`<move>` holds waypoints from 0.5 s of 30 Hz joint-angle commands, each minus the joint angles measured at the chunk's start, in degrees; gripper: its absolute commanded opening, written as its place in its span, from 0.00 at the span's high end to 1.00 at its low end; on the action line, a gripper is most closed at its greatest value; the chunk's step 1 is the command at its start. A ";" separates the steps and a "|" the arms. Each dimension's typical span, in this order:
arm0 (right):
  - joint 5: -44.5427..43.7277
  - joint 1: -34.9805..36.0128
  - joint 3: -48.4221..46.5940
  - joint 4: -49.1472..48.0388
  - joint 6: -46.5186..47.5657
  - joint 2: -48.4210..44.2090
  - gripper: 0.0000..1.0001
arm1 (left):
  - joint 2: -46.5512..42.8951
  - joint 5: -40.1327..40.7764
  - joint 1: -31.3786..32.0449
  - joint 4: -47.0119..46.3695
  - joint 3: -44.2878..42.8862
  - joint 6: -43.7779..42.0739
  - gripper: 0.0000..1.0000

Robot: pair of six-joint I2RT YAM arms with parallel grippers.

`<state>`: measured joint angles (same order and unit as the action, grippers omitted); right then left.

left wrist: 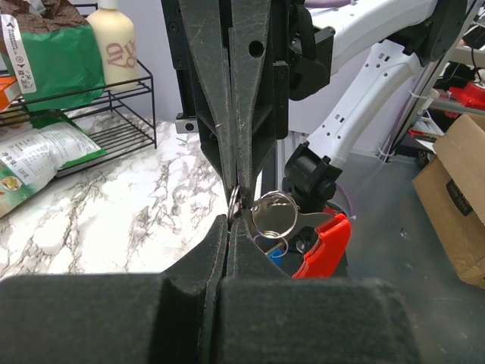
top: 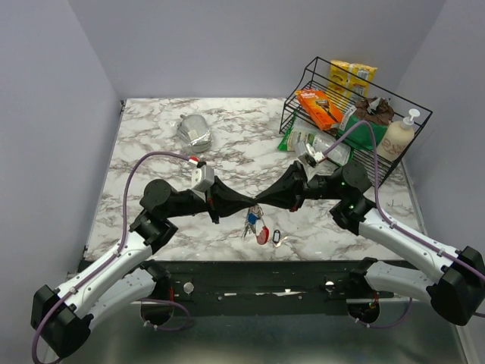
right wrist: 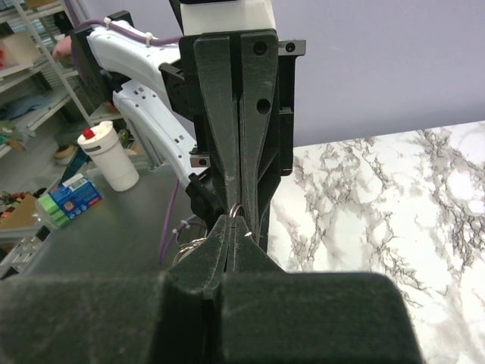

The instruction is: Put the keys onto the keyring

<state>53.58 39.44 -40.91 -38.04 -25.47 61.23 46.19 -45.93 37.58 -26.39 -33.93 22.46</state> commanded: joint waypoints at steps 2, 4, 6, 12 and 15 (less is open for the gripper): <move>-0.85 0.20 1.18 -1.95 0.60 -0.24 0.99 | -2.86 2.86 -0.14 1.60 0.01 -1.80 1.00; -1.55 0.20 1.18 -1.69 0.08 0.11 0.98 | -3.13 2.95 -0.05 2.75 -0.25 -2.42 1.00; -2.68 0.20 1.09 -0.99 0.16 0.03 0.85 | -3.30 3.39 -0.05 4.41 -0.43 -3.21 1.00; -9.44 0.20 1.53 3.84 1.83 -3.83 0.33 | -3.57 4.97 -0.05 10.29 -1.57 -6.90 1.00; -12.00 0.20 1.53 7.35 3.93 -5.94 0.25 | -3.66 6.03 -0.05 13.37 -2.28 -8.91 1.00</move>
<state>47.20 39.59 -40.03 -35.20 -24.45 58.41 43.55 -42.81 37.63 -17.67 -34.00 17.39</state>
